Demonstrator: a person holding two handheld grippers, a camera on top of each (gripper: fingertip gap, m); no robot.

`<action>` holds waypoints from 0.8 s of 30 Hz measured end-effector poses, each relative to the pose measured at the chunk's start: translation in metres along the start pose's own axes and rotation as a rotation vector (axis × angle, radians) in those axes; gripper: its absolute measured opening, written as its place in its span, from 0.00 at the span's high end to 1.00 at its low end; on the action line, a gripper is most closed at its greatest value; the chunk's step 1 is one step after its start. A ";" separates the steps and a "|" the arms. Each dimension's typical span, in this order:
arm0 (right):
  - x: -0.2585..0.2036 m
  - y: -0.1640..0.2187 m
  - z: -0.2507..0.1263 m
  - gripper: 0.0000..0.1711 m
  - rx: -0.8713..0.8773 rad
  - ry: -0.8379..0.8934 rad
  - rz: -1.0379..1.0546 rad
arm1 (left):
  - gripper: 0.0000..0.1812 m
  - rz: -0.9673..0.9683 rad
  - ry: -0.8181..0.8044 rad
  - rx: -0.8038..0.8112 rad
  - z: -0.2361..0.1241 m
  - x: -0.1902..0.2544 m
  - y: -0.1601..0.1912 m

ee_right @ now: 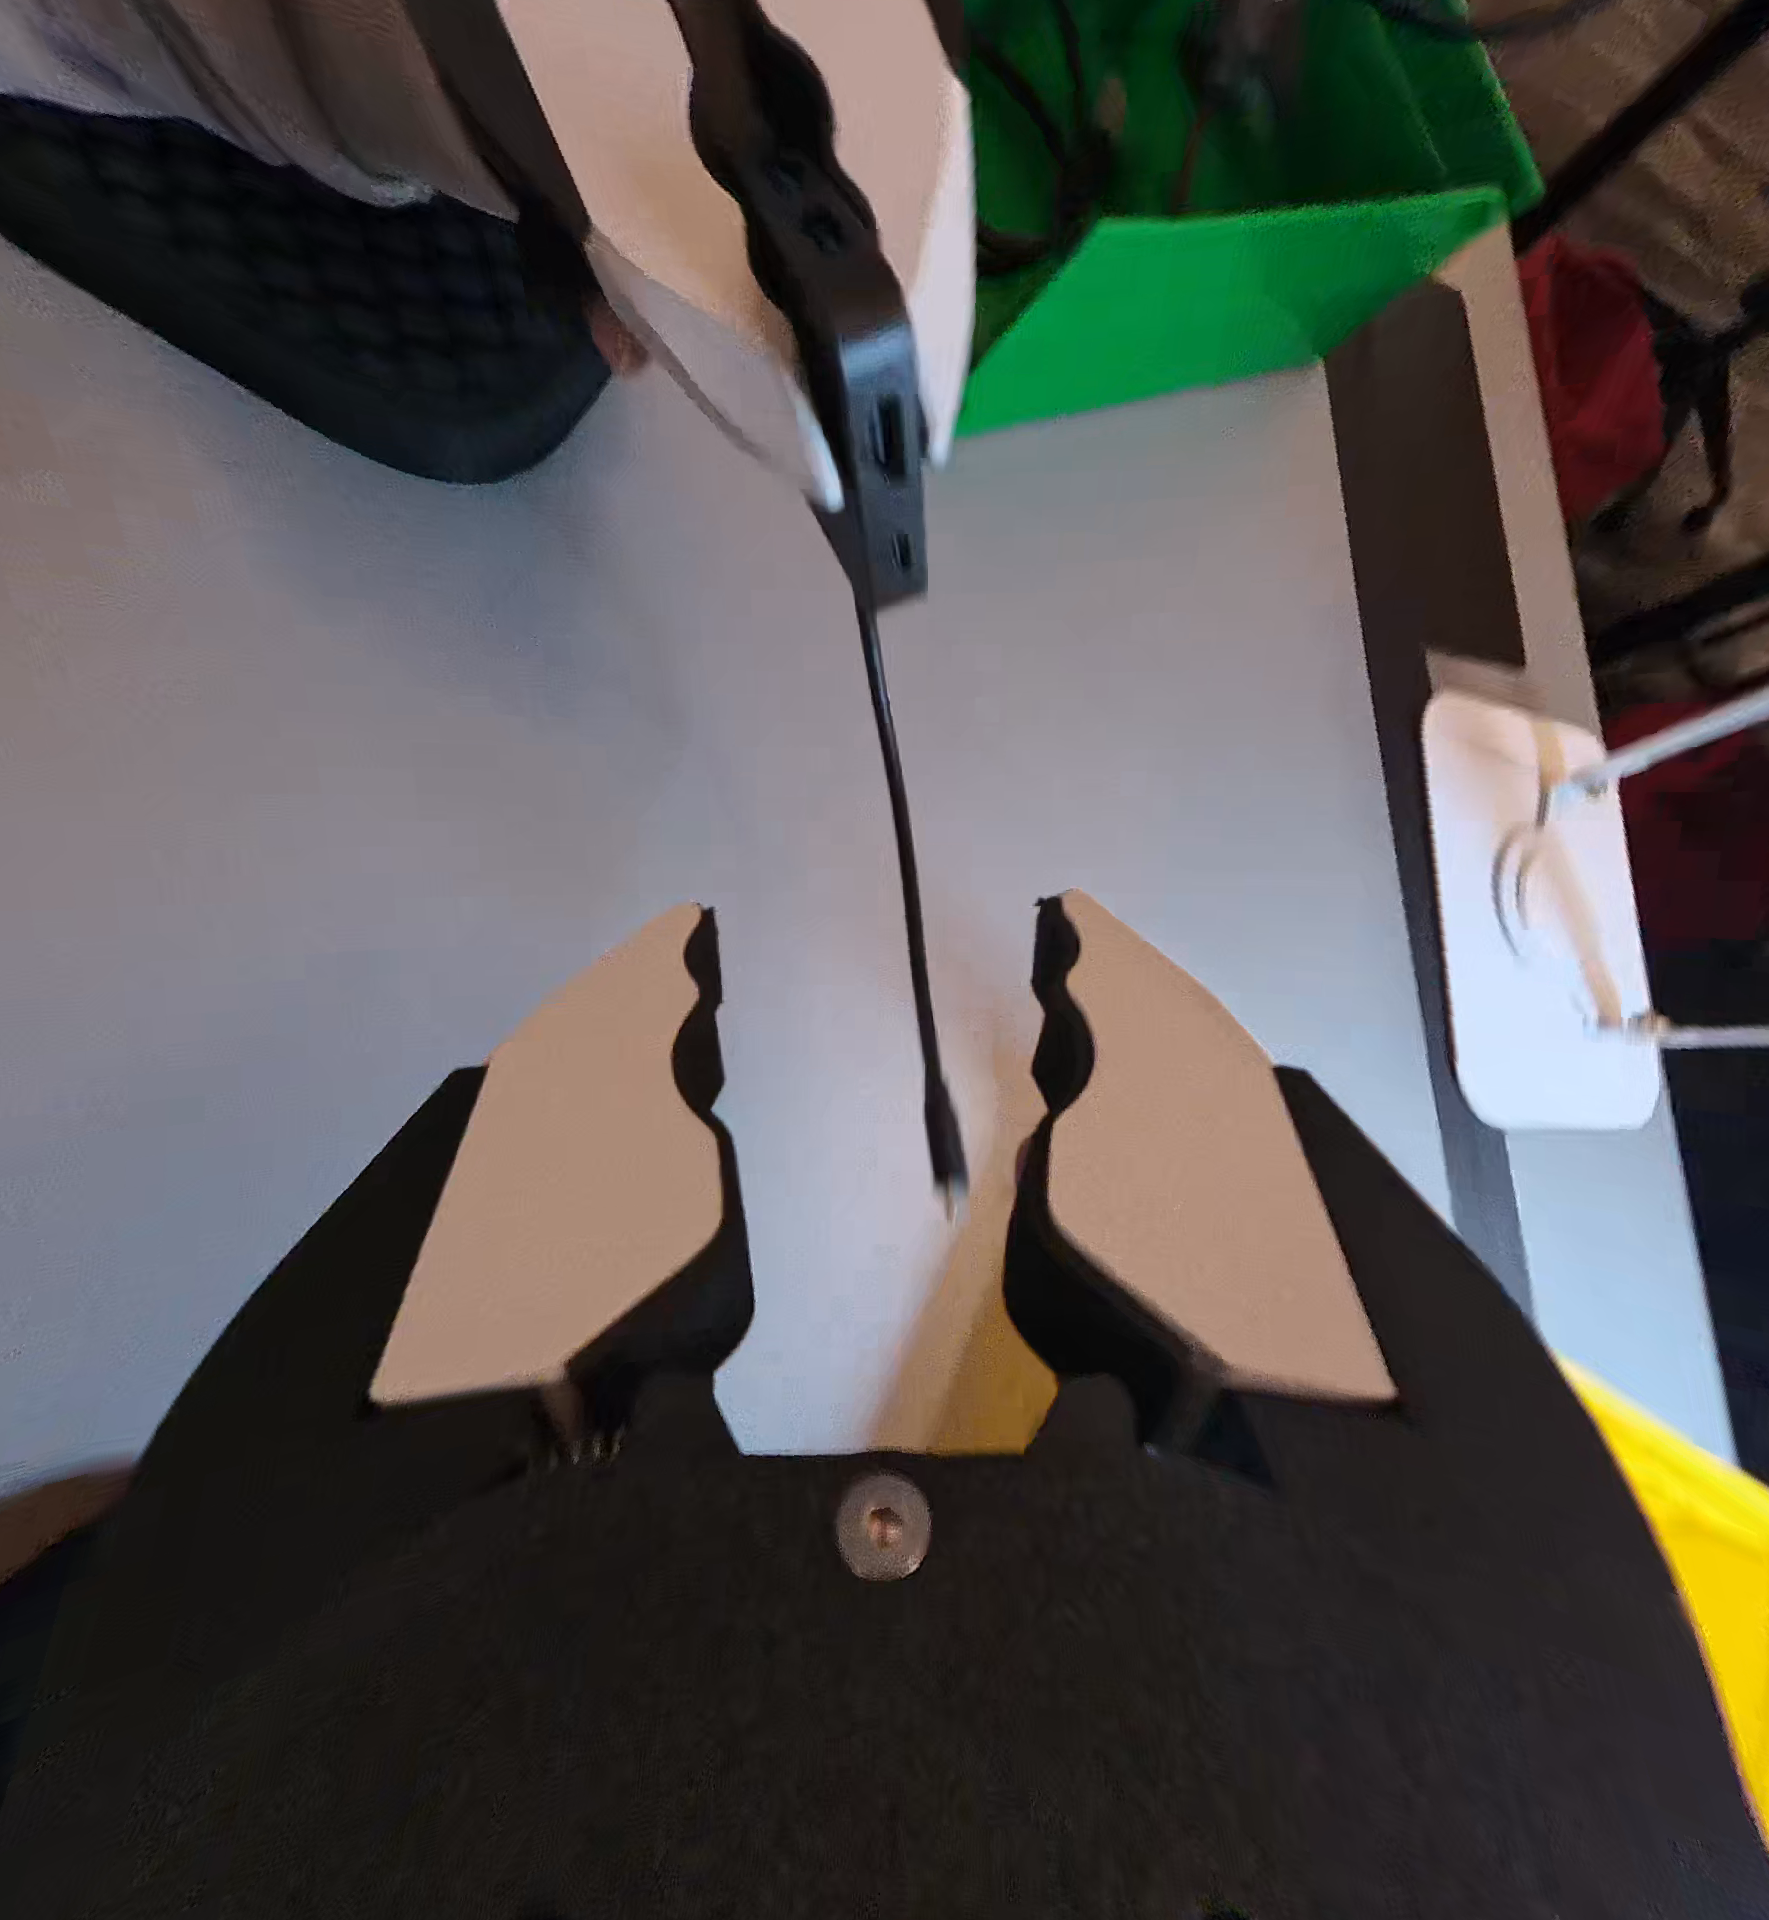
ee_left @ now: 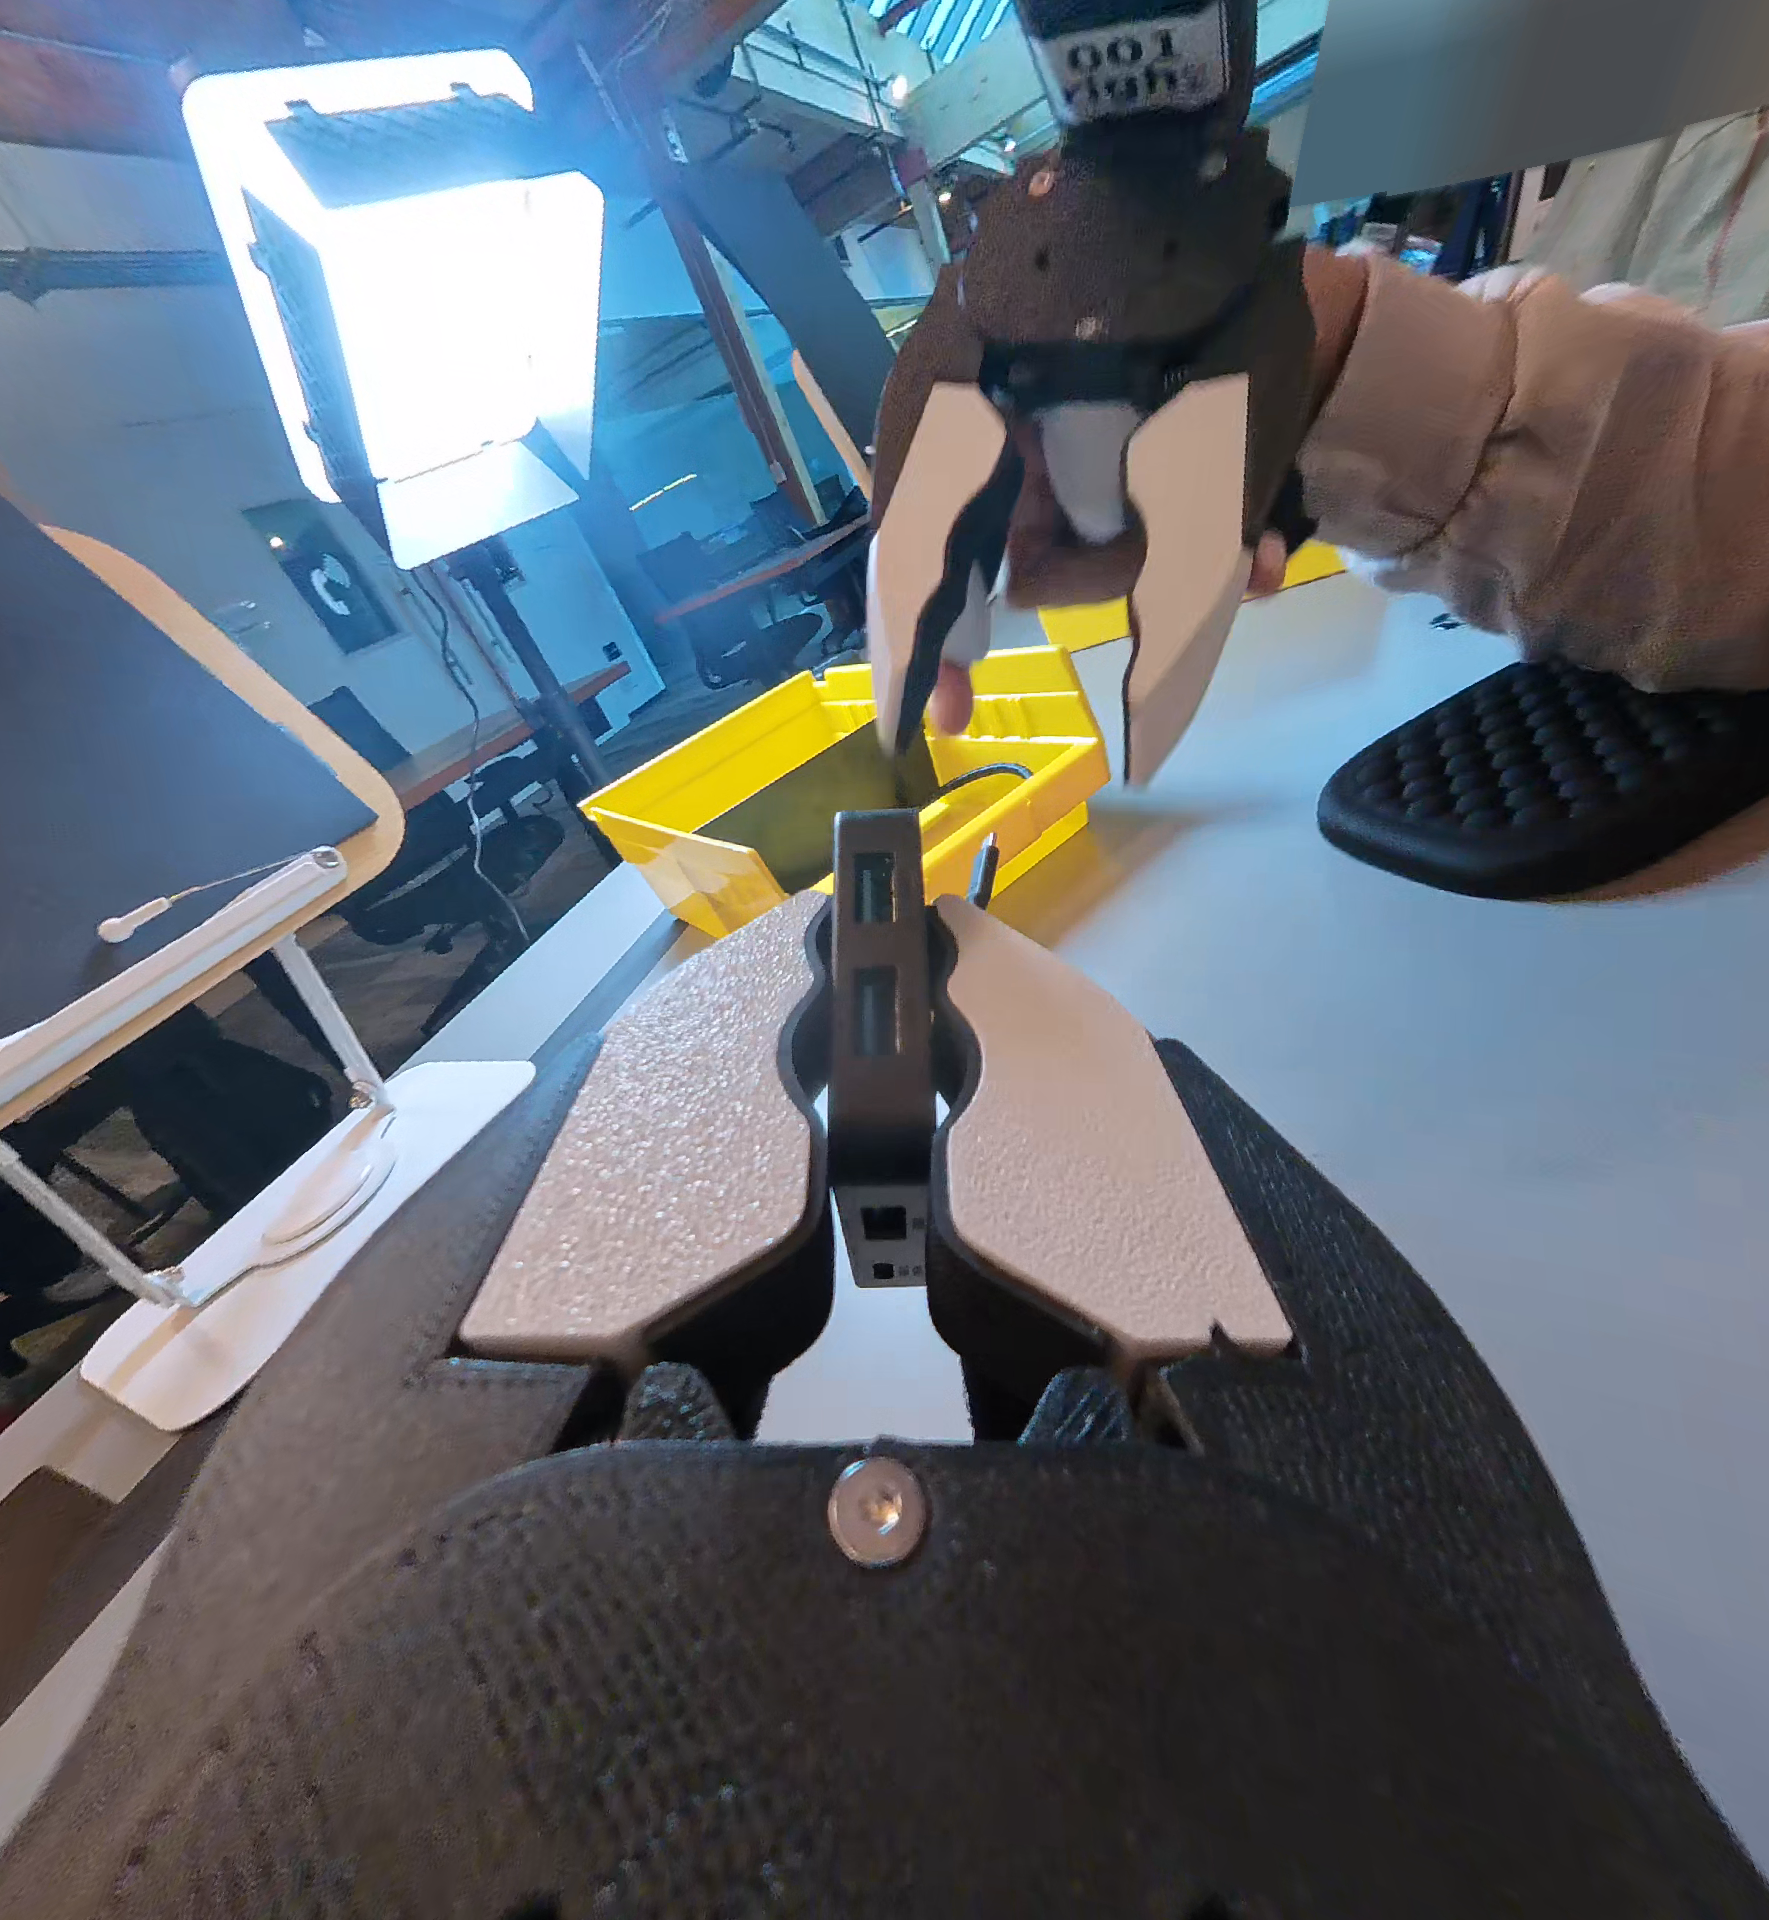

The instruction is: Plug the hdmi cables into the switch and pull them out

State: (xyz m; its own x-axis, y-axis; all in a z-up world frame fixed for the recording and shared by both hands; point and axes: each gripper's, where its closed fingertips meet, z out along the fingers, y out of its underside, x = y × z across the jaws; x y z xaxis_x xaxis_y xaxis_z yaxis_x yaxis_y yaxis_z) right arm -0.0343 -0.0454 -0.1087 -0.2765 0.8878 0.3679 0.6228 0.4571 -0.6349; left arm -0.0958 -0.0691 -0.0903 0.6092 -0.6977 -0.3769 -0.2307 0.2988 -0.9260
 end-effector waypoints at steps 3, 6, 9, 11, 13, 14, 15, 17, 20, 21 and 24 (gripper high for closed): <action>-0.006 -0.021 0.034 0.73 0.056 0.041 -0.111 | 0.92 0.017 0.034 -0.003 0.004 0.010 0.002; -0.009 -0.040 0.048 0.82 0.160 0.039 -0.119 | 0.92 0.020 0.075 0.022 0.006 0.021 -0.002; -0.016 -0.048 0.051 0.90 0.235 0.000 -0.109 | 0.92 0.017 0.078 0.069 0.005 0.022 -0.010; -0.016 -0.051 0.048 0.91 0.269 -0.016 -0.092 | 0.92 0.007 0.087 0.090 0.002 0.021 -0.014; -0.009 -0.045 0.042 0.91 0.229 0.004 -0.096 | 0.89 0.014 0.043 0.084 0.002 0.014 -0.015; 0.000 -0.039 0.037 0.91 0.198 0.039 -0.103 | 0.87 0.005 0.015 0.084 0.000 0.008 -0.015; 0.013 -0.033 0.030 0.91 0.171 0.089 -0.096 | 0.86 -0.018 -0.009 0.089 -0.002 0.002 -0.016; 0.047 -0.014 0.010 0.92 0.103 0.221 -0.070 | 0.82 -0.062 -0.067 0.070 -0.008 -0.015 -0.012; 0.118 0.026 -0.033 0.91 -0.014 0.507 -0.036 | 0.87 -0.081 -0.112 0.040 -0.012 -0.028 -0.002; 0.140 0.041 -0.046 0.91 -0.046 0.583 -0.037 | 0.88 -0.093 -0.112 0.033 -0.011 -0.028 0.002; 0.203 0.100 -0.074 0.91 -0.205 0.708 -0.022 | 0.89 -0.080 -0.097 -0.017 -0.004 -0.023 0.013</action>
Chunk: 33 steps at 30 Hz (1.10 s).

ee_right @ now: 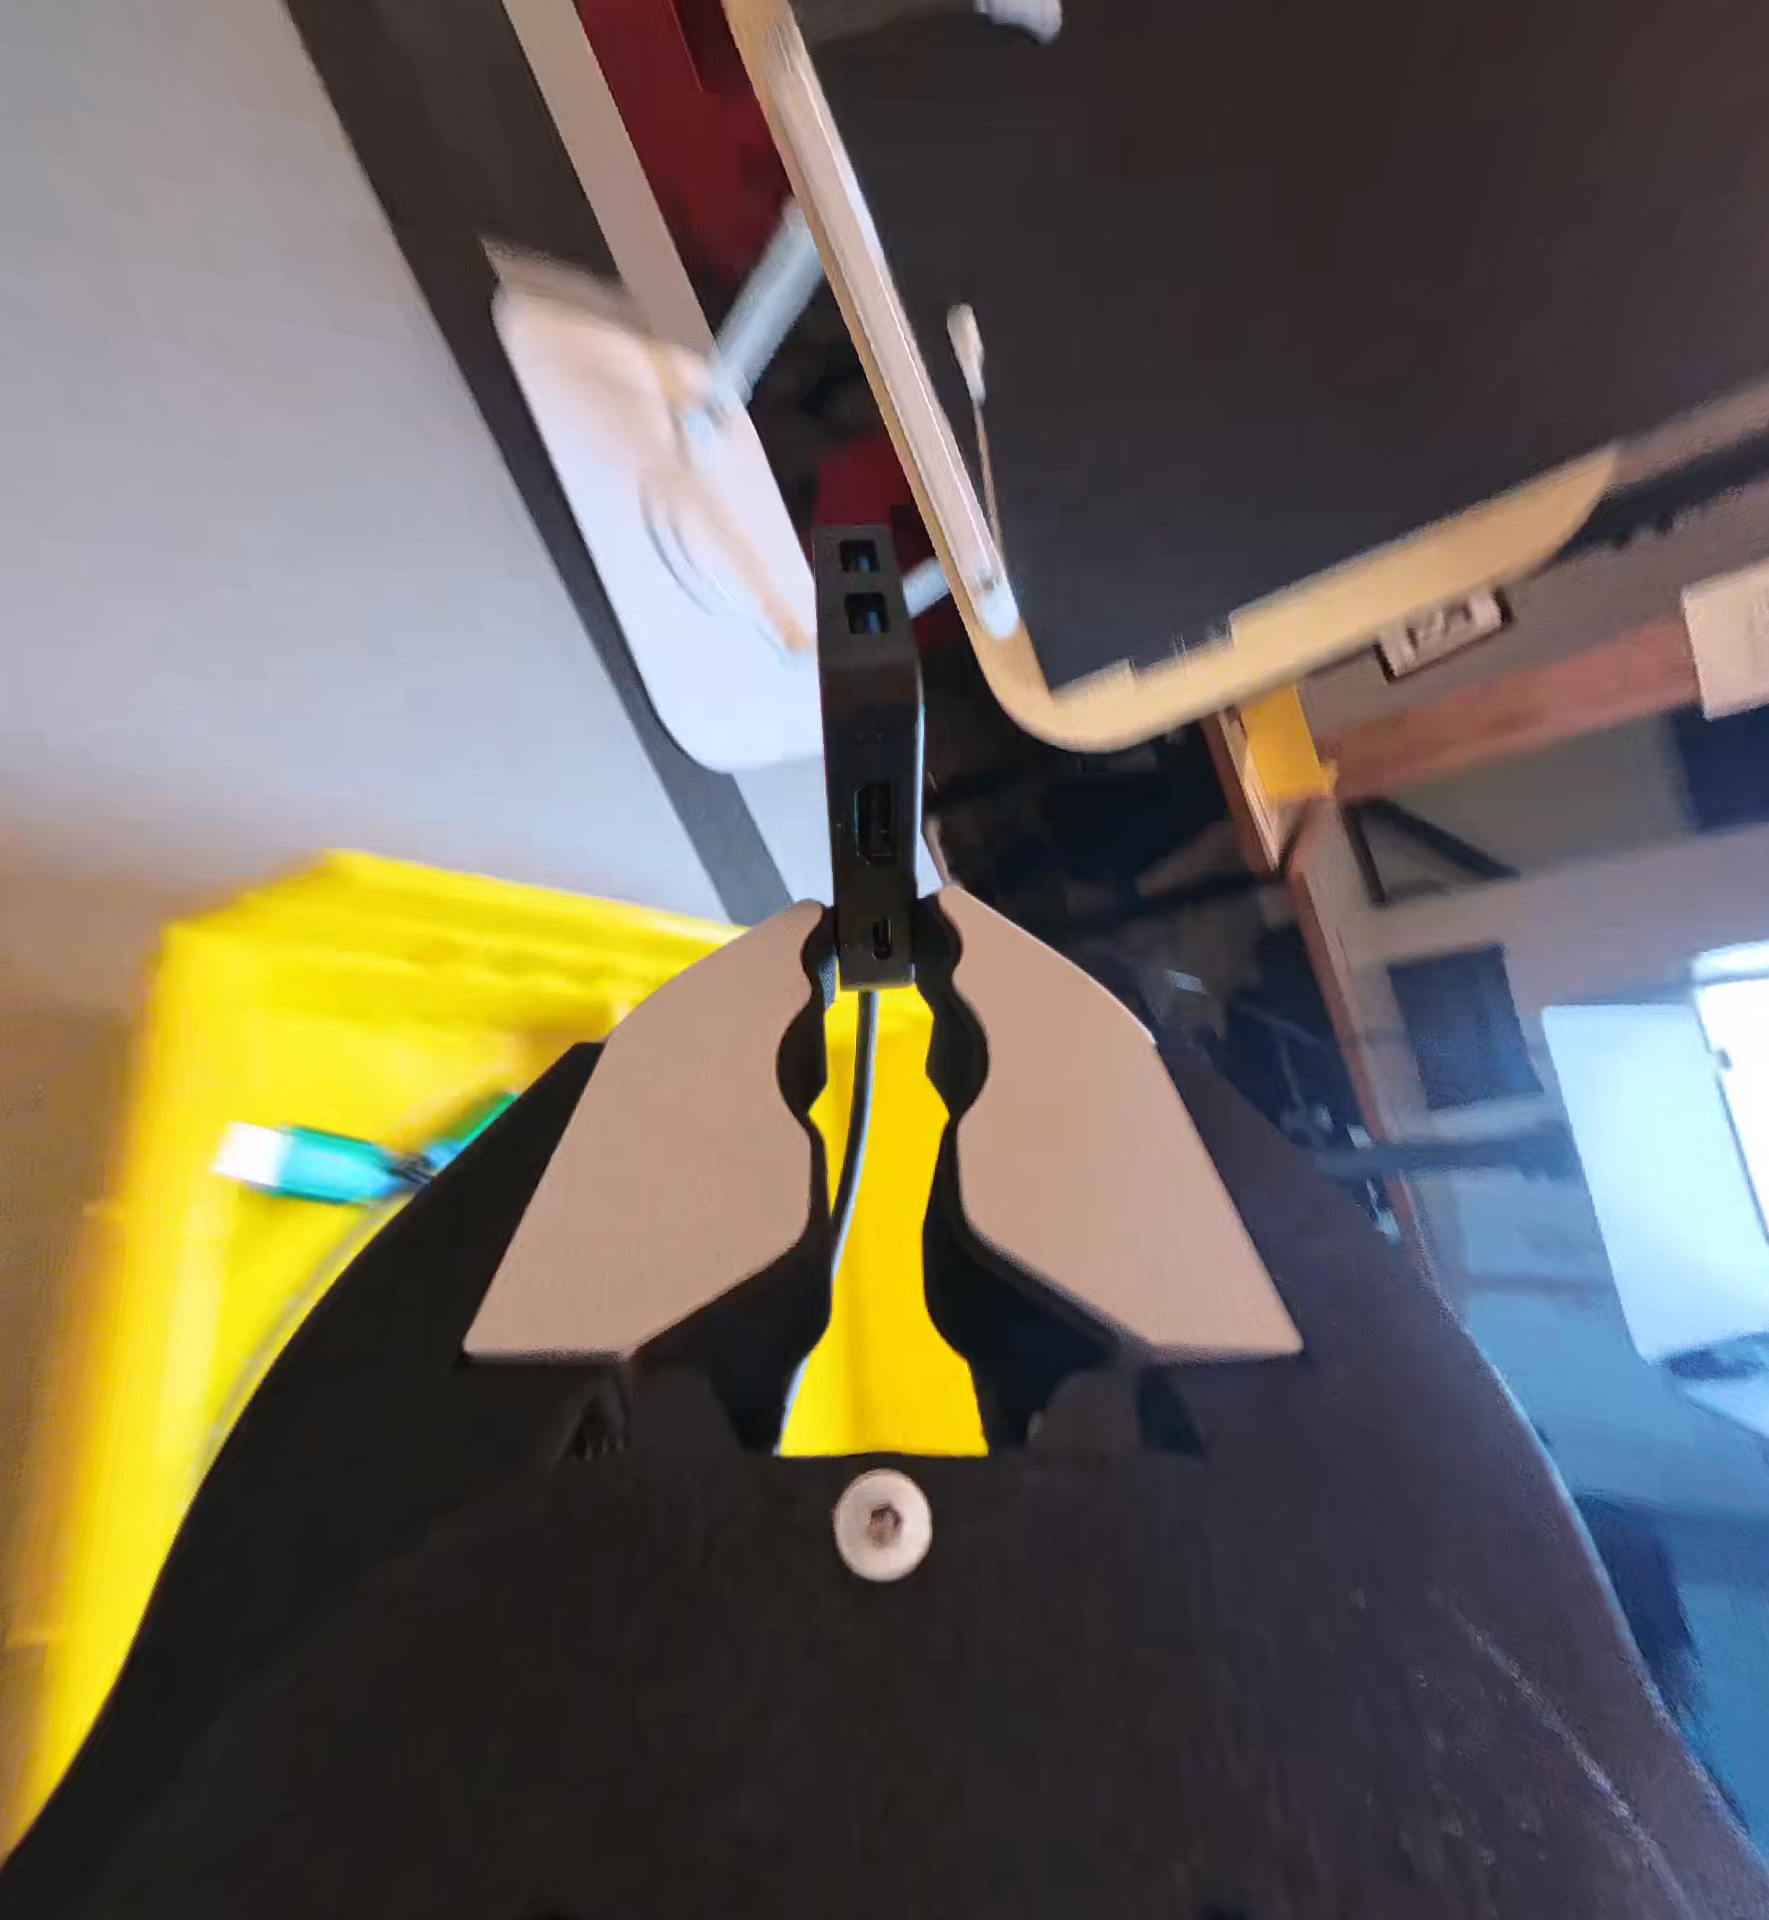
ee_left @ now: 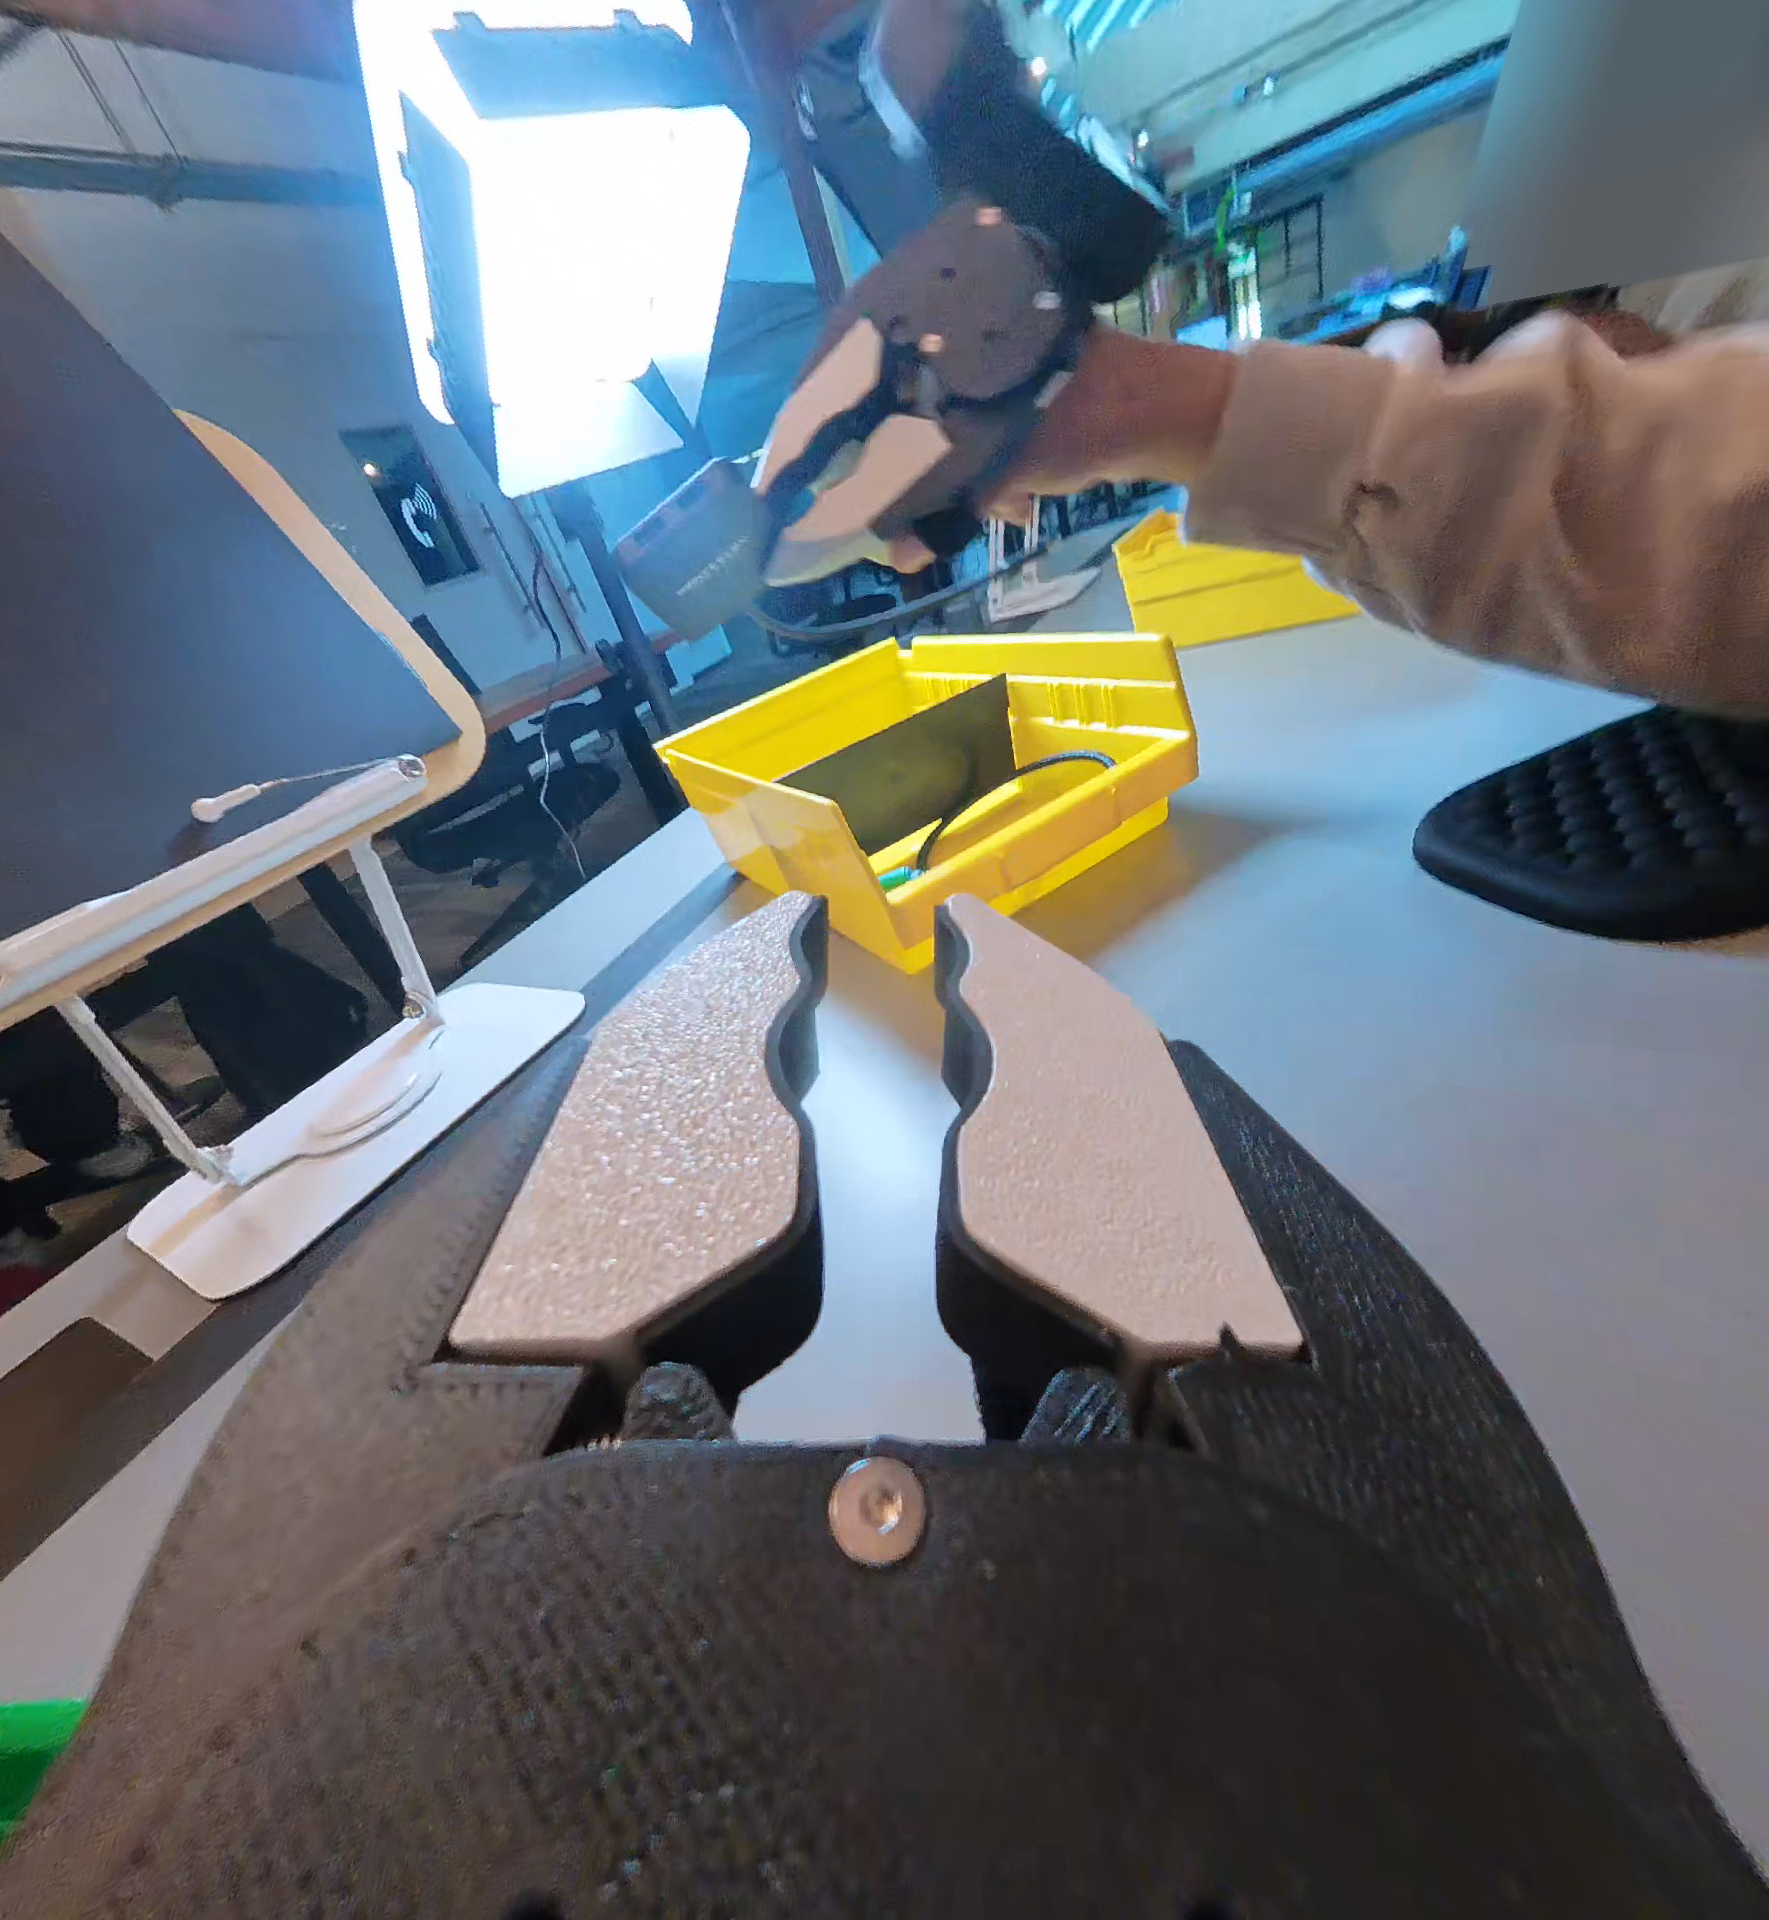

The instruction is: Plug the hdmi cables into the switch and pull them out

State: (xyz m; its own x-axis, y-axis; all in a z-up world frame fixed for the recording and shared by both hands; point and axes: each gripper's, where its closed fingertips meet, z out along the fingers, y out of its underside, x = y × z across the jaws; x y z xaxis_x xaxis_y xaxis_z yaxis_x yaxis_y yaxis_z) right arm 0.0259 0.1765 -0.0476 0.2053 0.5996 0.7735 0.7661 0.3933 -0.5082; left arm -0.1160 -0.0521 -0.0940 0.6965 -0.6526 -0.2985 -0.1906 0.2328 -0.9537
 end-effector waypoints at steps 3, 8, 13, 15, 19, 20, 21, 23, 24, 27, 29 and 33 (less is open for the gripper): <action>0.034 0.075 0.037 0.91 -0.224 -0.002 -0.012 | 0.90 0.041 0.017 -0.049 0.006 0.008 0.009; 0.032 0.163 0.078 0.92 -0.424 -0.102 0.127 | 0.89 0.032 0.033 -0.076 0.009 0.013 0.014; 0.034 0.176 0.091 0.87 -0.401 -0.121 0.309 | 0.85 -0.036 0.022 -0.090 0.008 0.007 0.018; 0.047 0.160 0.085 0.85 -0.320 -0.101 0.375 | 0.85 -0.042 0.022 -0.090 0.007 0.006 0.019; 0.070 0.114 0.057 0.83 -0.111 -0.098 0.496 | 0.85 -0.030 0.023 -0.104 0.009 0.007 0.021; 0.071 0.100 0.047 0.83 -0.051 -0.105 0.515 | 0.85 -0.027 0.020 -0.107 0.009 0.008 0.021; 0.070 0.086 0.036 0.83 0.010 -0.116 0.532 | 0.85 -0.028 0.017 -0.111 0.009 0.008 0.021; 0.060 0.057 0.011 0.82 0.127 -0.145 0.566 | 0.85 -0.039 0.013 -0.112 0.009 0.007 0.021; 0.052 0.043 -0.003 0.82 0.187 -0.167 0.582 | 0.85 -0.046 0.009 -0.115 0.009 0.006 0.022; 0.017 0.006 -0.046 0.82 0.337 -0.227 0.630 | 0.85 -0.058 -0.013 -0.127 0.009 0.000 0.025; -0.013 -0.014 -0.074 0.83 0.422 -0.288 0.688 | 0.85 -0.059 -0.035 -0.134 0.007 -0.005 0.026; -0.084 -0.044 -0.115 0.83 0.542 -0.455 0.819 | 0.85 -0.048 -0.153 -0.150 -0.005 -0.034 0.019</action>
